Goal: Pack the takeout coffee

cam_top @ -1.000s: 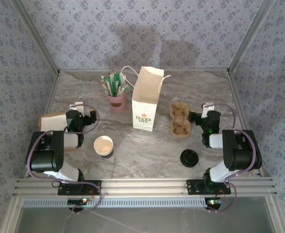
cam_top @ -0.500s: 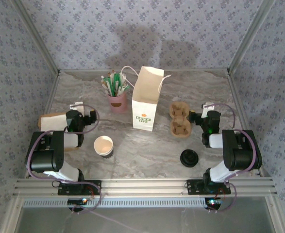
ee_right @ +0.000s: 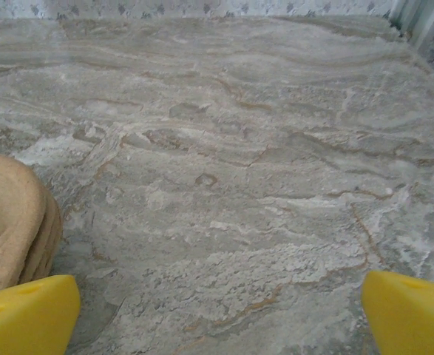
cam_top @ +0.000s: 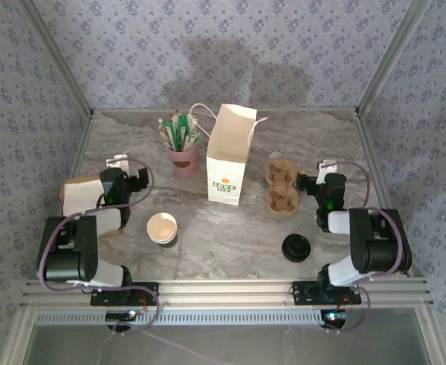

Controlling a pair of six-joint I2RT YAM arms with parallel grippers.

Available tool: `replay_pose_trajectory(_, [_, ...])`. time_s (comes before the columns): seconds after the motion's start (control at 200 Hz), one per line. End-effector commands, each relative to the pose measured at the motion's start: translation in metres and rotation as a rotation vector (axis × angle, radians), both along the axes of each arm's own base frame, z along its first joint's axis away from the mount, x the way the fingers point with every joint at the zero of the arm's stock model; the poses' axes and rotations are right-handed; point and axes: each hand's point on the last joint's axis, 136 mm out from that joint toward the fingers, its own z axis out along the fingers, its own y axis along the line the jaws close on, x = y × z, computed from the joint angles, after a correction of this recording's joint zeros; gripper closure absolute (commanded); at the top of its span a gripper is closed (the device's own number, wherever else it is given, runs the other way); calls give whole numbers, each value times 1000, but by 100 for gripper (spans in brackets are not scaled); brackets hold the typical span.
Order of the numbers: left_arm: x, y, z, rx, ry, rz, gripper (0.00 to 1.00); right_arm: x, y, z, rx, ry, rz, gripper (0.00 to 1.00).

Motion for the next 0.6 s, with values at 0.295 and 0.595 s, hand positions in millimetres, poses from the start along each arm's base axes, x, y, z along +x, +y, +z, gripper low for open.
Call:
replay_pose_trajectory(0.295, [-24, -27, 88, -38, -143, -50, 0, -40, 34, 135, 42, -162, 28, 0])
replay_pose_trajectory(0.595, [-61, -44, 126, -380, -141, -41, 1, -89, 65, 165, 265, 87, 102, 0])
